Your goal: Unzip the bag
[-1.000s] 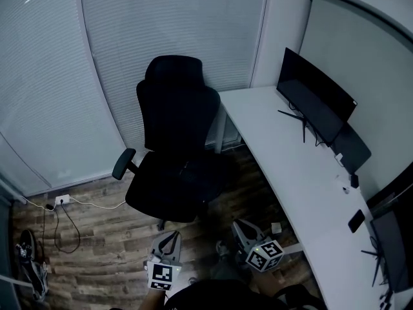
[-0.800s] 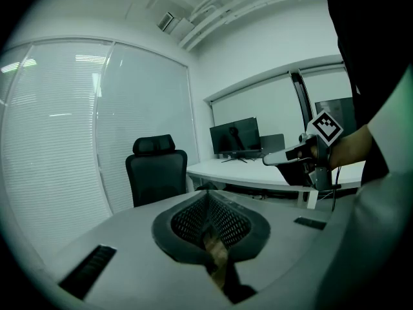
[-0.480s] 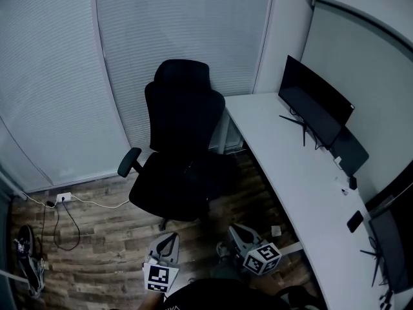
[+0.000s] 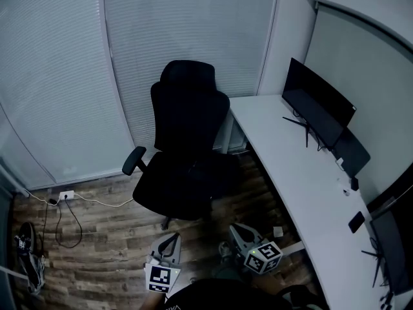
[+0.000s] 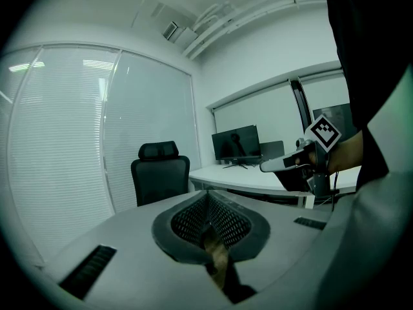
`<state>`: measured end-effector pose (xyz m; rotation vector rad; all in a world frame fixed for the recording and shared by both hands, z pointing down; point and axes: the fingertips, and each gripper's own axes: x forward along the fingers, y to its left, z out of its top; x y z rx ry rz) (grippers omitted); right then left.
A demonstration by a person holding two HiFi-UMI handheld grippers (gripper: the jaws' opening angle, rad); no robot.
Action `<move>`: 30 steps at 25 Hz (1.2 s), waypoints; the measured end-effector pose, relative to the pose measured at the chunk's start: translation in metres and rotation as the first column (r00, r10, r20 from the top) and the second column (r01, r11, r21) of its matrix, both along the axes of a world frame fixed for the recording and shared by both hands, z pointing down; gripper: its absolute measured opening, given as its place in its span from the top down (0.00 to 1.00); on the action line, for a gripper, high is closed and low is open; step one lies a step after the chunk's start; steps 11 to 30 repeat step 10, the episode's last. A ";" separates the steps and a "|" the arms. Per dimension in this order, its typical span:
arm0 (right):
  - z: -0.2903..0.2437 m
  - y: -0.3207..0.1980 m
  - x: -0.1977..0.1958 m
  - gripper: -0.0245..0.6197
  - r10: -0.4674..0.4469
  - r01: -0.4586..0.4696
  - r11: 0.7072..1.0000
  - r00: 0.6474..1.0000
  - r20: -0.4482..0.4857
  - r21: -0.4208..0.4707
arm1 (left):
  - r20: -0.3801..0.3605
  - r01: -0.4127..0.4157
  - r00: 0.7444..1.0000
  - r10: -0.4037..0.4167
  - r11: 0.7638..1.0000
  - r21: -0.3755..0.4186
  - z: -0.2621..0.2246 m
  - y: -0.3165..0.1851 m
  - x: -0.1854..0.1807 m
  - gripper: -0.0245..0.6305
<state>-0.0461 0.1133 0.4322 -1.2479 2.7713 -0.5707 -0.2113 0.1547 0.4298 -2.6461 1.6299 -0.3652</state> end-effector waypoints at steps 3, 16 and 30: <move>0.000 0.000 -0.001 0.90 -0.001 0.001 1.000 1.000 0.004 -0.003 | -0.002 -0.004 1.000 0.004 1.000 -0.001 -0.001 0.000 0.000 0.93; 0.002 -0.006 -0.001 0.90 0.004 -0.004 1.000 1.000 0.008 -0.011 | -0.005 -0.005 1.000 0.005 1.000 -0.007 0.001 -0.005 0.001 0.93; 0.002 -0.006 -0.001 0.90 0.004 -0.004 1.000 1.000 0.008 -0.011 | -0.005 -0.005 1.000 0.005 1.000 -0.007 0.001 -0.005 0.001 0.93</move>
